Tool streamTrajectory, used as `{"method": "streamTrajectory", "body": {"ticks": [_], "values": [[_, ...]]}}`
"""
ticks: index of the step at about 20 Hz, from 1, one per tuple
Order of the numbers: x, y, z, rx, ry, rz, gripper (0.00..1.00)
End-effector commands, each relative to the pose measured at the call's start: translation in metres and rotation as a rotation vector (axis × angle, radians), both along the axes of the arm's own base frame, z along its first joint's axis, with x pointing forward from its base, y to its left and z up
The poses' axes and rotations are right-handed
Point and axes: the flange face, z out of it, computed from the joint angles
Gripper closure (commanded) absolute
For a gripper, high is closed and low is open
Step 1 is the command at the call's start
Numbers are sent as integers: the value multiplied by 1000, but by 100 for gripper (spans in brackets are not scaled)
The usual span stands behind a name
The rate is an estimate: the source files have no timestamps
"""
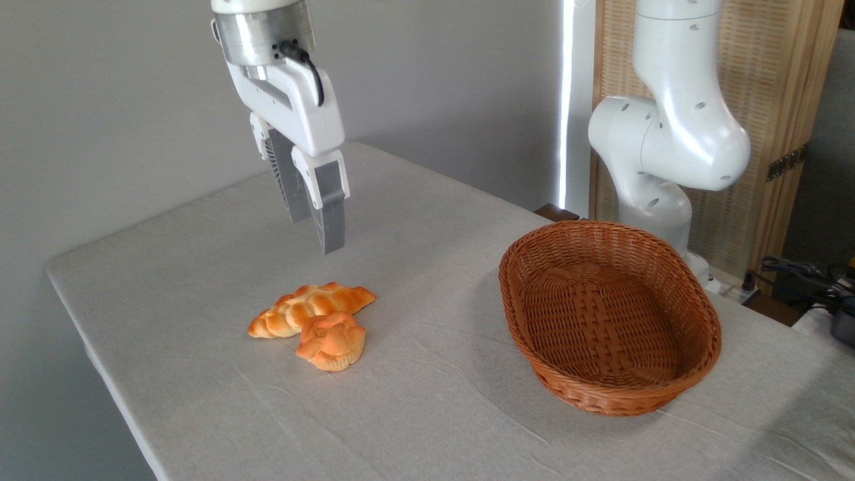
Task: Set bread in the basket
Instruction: 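Lower the gripper onto the small knotted roll and close on it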
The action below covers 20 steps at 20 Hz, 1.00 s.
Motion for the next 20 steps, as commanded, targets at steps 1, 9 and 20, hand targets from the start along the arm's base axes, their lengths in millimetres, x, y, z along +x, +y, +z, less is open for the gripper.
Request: {"method": "streamTrajectory", "body": {"ticks": [1,9,20], "values": [[2,11,-15,26,5,-1,0],[4,-19,-97,25,1,-61,0],[11,-28,-171,52,2,-109,0]]}}
